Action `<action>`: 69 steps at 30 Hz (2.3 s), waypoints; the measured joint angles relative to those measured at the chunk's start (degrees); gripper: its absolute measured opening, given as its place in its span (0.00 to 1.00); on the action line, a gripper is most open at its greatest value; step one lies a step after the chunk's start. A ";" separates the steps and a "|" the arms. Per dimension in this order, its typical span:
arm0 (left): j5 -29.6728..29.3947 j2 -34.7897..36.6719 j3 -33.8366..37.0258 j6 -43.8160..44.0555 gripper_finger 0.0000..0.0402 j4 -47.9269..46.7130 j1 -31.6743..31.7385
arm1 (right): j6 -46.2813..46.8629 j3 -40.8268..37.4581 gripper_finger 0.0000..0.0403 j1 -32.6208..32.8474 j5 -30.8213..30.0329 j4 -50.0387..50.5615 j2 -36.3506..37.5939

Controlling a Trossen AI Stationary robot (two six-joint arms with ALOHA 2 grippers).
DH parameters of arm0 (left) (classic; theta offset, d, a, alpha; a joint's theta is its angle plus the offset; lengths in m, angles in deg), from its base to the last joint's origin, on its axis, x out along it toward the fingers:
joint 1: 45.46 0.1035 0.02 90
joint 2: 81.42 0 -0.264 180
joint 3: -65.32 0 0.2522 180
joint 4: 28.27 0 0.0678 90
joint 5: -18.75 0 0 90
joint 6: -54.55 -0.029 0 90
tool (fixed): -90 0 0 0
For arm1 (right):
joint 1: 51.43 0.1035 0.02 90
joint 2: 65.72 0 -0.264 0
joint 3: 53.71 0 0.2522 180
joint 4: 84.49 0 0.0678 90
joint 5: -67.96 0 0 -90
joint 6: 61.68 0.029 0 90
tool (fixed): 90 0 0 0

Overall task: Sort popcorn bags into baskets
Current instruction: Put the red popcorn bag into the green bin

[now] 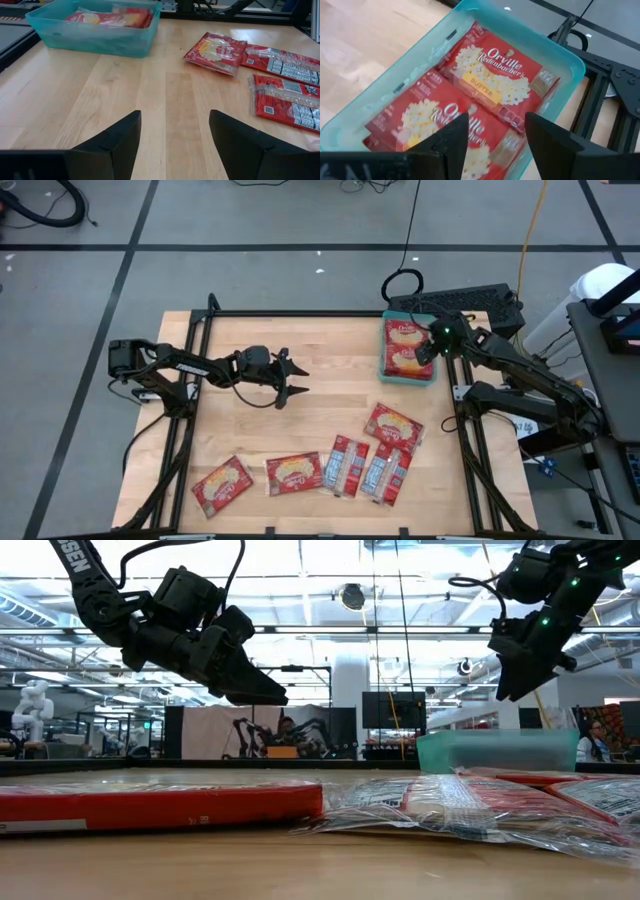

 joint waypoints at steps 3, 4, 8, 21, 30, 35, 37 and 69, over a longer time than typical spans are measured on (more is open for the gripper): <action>0.00 0.00 0.00 0.00 0.60 0.06 0.00 | 1.50 0.00 0.45 0.72 -0.15 0.09 -0.61; 0.00 0.00 0.00 0.02 0.60 0.12 0.00 | 2.14 -0.16 0.44 1.26 -0.15 -0.29 -0.90; -1.01 0.00 0.00 0.77 0.60 0.22 0.00 | 5.29 -1.73 0.39 4.97 0.03 -3.81 -3.59; -1.05 0.00 0.00 1.11 0.60 0.22 0.00 | 7.69 -3.91 0.17 10.46 -1.73 -11.63 -19.13; -1.06 0.00 0.00 3.51 0.60 0.09 -0.29 | 9.39 -3.92 0.15 12.84 -0.26 -12.88 -21.50; -1.12 0.00 -0.02 4.91 0.60 -2.46 -2.12 | 10.33 -3.89 0.15 15.67 -0.85 -14.66 -14.91; -1.10 0.00 -0.02 5.80 0.60 -5.68 -3.80 | 10.33 -3.89 0.15 16.90 -1.47 -14.65 -11.86; -20.21 0.00 -0.04 42.56 0.60 -23.45 -48.72 | -3.62 -21.77 0.15 45.39 2.80 -62.60 -5.04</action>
